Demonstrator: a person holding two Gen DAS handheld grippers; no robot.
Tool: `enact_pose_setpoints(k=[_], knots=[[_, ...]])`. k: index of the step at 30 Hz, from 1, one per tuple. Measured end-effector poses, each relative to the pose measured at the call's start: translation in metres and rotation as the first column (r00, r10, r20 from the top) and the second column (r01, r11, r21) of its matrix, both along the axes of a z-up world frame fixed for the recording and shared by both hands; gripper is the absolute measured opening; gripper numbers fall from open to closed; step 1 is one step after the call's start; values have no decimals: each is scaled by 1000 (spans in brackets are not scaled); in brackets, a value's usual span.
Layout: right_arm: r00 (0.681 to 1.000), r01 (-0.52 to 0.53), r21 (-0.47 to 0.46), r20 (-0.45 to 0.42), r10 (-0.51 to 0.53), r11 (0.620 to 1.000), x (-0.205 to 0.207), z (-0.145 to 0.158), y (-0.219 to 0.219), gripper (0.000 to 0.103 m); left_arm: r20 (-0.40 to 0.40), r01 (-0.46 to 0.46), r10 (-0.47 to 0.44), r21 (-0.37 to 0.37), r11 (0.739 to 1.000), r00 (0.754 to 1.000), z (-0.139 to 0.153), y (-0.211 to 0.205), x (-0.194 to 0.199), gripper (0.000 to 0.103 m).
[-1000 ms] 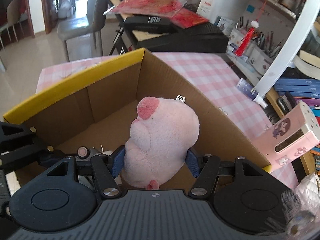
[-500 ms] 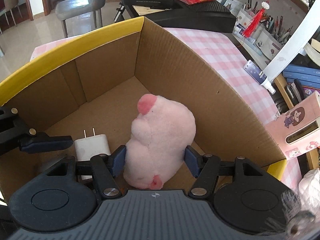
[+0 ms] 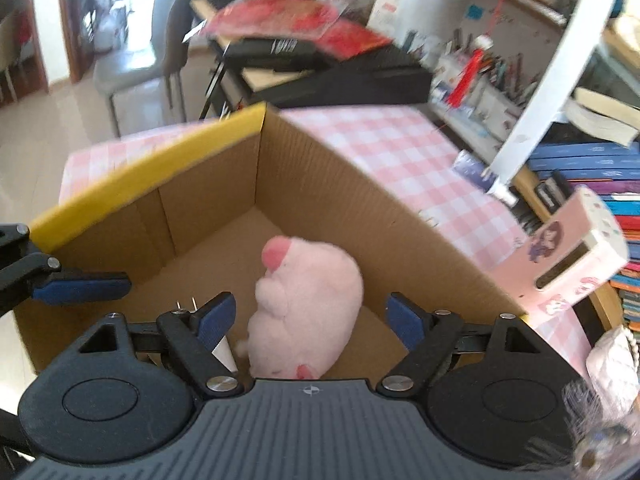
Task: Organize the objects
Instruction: 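Lower the truck and pig into the box and open both grippers, then withdraw both grippers from the box toward the tape and blue toy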
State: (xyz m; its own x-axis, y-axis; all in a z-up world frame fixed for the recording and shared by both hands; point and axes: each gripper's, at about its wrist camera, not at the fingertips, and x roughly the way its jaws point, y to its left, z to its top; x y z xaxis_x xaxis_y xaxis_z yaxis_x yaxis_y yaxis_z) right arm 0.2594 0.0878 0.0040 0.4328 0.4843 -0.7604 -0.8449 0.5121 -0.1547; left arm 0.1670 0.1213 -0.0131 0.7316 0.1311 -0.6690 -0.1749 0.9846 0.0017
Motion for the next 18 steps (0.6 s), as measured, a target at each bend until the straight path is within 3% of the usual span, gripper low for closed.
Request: enact_pose_setpoints(k=[4,10,18], knots=[[997,53,113,43,-58,992,-9,21,-19,83,57,-11,10,14,1000,998,11,3,-15,84],[982,150,247,75,-173,957,-29,44,-49,83,118,-44,43,10,999,992,24,14,-35,87],[929,314,354,79,-363,881,-62,57,-84,84,162,-76,77,-13,997,984,30,28,-61,89]])
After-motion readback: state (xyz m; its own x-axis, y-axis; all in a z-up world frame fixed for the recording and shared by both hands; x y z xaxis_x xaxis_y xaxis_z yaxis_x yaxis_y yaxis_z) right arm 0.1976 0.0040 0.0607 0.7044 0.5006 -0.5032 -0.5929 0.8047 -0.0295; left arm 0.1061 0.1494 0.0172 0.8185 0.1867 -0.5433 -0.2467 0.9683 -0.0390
